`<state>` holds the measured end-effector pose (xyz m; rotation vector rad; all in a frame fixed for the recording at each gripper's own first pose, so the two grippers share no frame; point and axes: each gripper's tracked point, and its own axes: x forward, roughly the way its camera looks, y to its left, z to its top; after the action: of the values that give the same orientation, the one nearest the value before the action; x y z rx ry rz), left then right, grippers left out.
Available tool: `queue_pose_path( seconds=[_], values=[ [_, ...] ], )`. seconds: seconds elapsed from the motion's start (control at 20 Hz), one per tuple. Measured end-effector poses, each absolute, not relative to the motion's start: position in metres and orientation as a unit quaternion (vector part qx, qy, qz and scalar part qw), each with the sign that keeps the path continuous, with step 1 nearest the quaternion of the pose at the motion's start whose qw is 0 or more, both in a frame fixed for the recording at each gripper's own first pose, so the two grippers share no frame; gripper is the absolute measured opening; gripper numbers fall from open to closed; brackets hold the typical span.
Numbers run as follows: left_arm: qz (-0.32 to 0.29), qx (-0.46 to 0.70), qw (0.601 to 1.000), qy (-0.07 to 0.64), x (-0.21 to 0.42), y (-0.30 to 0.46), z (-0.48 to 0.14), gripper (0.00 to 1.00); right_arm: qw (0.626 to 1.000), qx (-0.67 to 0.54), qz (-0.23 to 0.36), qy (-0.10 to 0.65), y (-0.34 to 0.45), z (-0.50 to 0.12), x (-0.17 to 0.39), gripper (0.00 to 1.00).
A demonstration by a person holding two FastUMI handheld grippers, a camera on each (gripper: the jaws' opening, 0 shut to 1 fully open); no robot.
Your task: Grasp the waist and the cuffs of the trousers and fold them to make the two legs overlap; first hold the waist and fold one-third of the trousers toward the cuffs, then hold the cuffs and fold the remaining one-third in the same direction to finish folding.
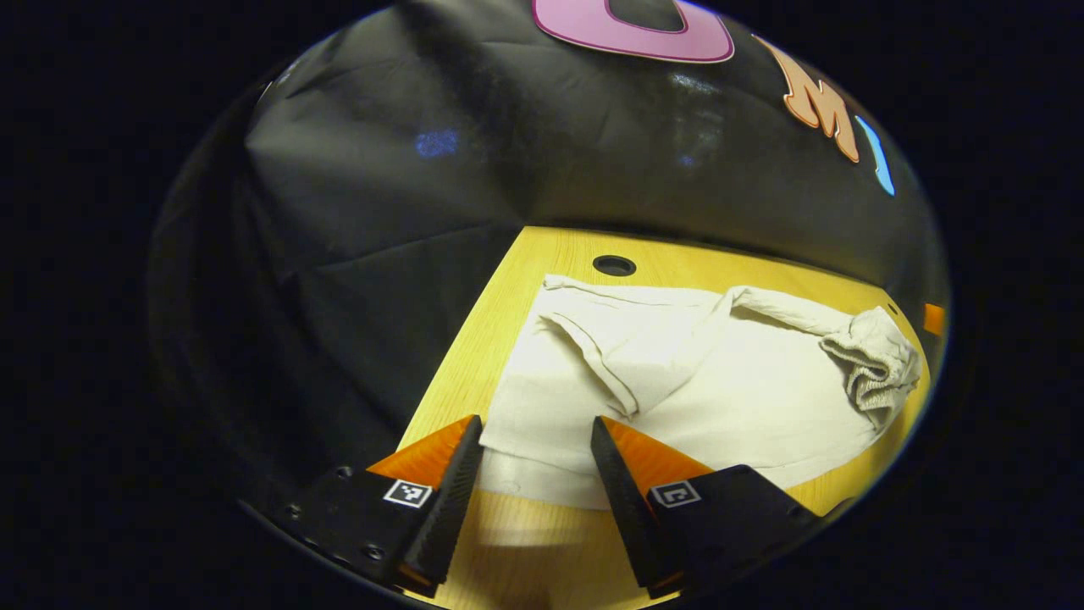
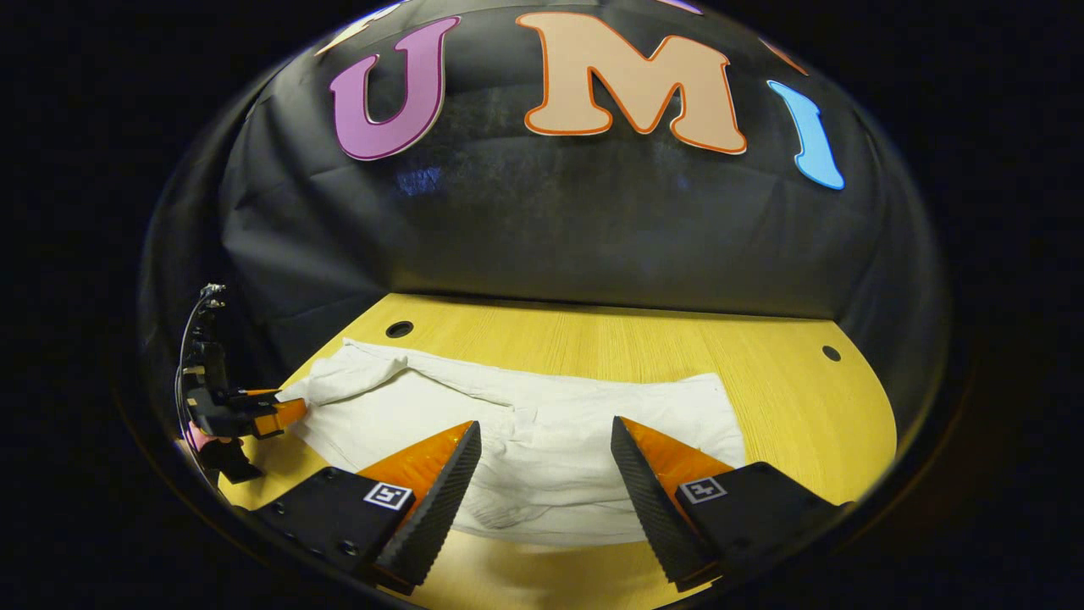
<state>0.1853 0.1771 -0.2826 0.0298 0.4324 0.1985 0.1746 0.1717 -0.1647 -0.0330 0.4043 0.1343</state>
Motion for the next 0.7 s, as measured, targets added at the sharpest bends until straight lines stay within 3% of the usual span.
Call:
queue_pose_path(
  seconds=[0.05, 0.1, 0.25, 0.7],
  values=[
    [0.095, 0.016, 0.972, 0.215, 0.186, 0.174, -0.282, 0.65, 0.977, -0.016, 0.066, 0.2, 0.17, -0.164, 0.174, 0.98],
    [0.087, 0.016, 0.972, 0.217, 0.189, 0.167, -0.284, 0.59, 0.978, -0.015, 0.065, 0.2, 0.169, -0.163, 0.173, 0.98],
    [0.086, 0.003, 0.975, 0.205, 0.194, 0.157, -0.28, 0.03, 0.978, -0.015, 0.061, 0.199, 0.162, -0.161, 0.169, 0.98],
    [0.113, -0.068, 0.975, 0.179, 0.191, 0.148, -0.258, 0.0, 0.983, -0.018, 0.035, 0.18, 0.124, -0.142, 0.16, 0.98]
  ],
)
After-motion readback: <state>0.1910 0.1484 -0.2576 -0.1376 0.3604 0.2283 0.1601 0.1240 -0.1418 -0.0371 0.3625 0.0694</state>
